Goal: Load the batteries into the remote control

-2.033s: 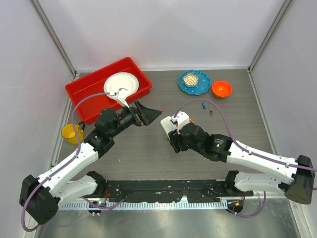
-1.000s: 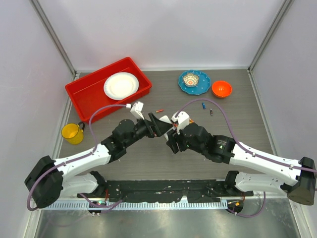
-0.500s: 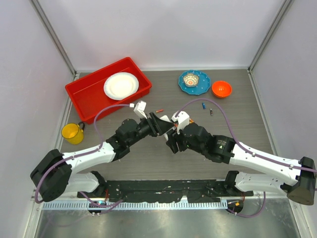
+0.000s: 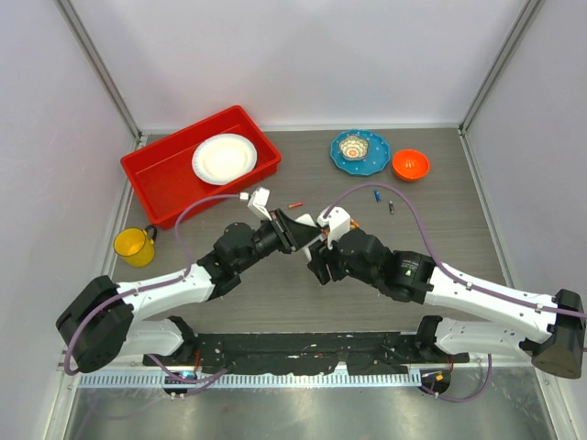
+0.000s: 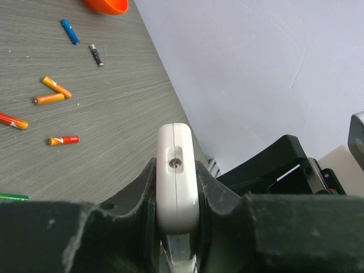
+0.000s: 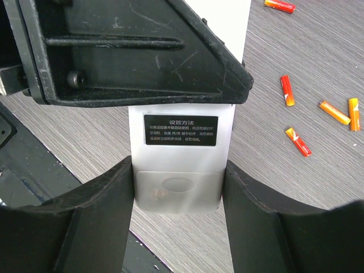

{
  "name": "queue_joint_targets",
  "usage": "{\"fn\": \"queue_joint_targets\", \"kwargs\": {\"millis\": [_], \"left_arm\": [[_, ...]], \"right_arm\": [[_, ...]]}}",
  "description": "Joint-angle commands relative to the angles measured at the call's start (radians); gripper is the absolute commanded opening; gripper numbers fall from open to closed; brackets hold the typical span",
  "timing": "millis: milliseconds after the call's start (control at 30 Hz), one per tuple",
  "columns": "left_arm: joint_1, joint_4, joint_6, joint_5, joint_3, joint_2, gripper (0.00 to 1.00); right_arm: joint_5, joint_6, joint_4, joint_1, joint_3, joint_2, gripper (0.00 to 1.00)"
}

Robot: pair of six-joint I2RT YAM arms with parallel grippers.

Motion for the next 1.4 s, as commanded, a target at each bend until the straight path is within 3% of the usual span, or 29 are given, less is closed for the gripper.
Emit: {"fn": "queue_joint_targets", "kwargs": {"millis": [0,33,167,367,500,867,1033,1367], "left_arm": [[0.002,0.096,0.023,-0.005,-0.036,-0.008,0.00],[0.002,0.112,0.023,-0.028,-0.043,-0.014,0.00],[0.006,0.123,0.049,-0.120,-0.081,-0.068,0.00],[0.010,0.083,0.129,-0.227,-0.090,-0.155,0.00],[0.008,0.129,0.178,-0.287,-0.133,-0.203,0.00],[0.006,0.200,0.244,-0.402,-0.211,-0.279,0.00],[0.008,0.223,0.198,-0.419,-0.217,-0.272,0.00],[0.008,0.298,0.117,-0.418,-0.225,-0.236,0.00]], "right_arm": [[0.027,0.036,0.022,0.005,0.043,-0.035,0.68],[0.026,0.049,0.012,0.004,0.049,-0.040,0.86],[0.000,0.088,-0.009,0.002,0.086,-0.075,0.88],[0.067,0.180,0.063,0.002,0.040,-0.173,0.88],[0.121,0.420,0.221,-0.012,-0.132,-0.244,0.88],[-0.111,0.772,0.730,-0.165,-0.403,-0.233,0.84],[-0.250,0.847,0.949,-0.217,-0.448,-0.108,0.84],[-0.352,0.838,1.039,-0.223,-0.392,0.030,0.79]]}}
